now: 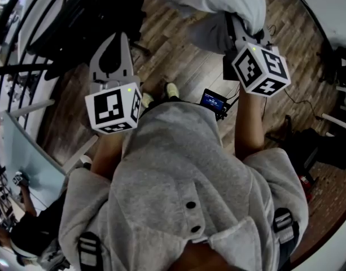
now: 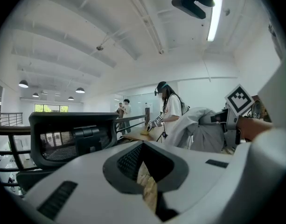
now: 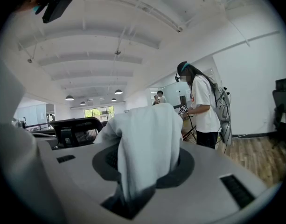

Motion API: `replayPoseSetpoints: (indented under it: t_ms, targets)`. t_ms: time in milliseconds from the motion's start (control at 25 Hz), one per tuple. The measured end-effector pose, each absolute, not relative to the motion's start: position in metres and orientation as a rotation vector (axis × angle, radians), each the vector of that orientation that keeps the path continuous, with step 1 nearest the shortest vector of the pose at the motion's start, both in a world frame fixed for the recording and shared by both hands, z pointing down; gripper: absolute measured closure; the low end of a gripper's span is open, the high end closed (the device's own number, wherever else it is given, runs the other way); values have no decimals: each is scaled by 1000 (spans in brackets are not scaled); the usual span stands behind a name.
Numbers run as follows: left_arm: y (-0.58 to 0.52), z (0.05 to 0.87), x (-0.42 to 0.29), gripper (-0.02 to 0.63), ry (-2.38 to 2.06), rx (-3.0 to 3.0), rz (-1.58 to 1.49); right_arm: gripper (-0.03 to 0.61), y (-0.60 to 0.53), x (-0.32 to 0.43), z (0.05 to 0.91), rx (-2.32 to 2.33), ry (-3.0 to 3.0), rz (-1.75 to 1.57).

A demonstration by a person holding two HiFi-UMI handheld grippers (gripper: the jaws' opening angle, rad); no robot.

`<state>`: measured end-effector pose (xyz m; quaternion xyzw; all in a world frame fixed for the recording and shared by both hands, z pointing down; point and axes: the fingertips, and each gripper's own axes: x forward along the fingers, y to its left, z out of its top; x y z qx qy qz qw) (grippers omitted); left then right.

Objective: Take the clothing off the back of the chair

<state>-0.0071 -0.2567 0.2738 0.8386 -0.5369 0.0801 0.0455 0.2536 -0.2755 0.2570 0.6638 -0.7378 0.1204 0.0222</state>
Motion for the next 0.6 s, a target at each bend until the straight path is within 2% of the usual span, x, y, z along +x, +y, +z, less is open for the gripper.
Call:
replayPoseSetpoints:
  t_ms: [320,600]
  targets:
    - [-269,294,19,607,-1633,2545,315,441,-274,266,291,1954,-2354,457]
    - [-265,330,0,607,-1654,2473,338,440,-269,230,323,1846,-2444,506]
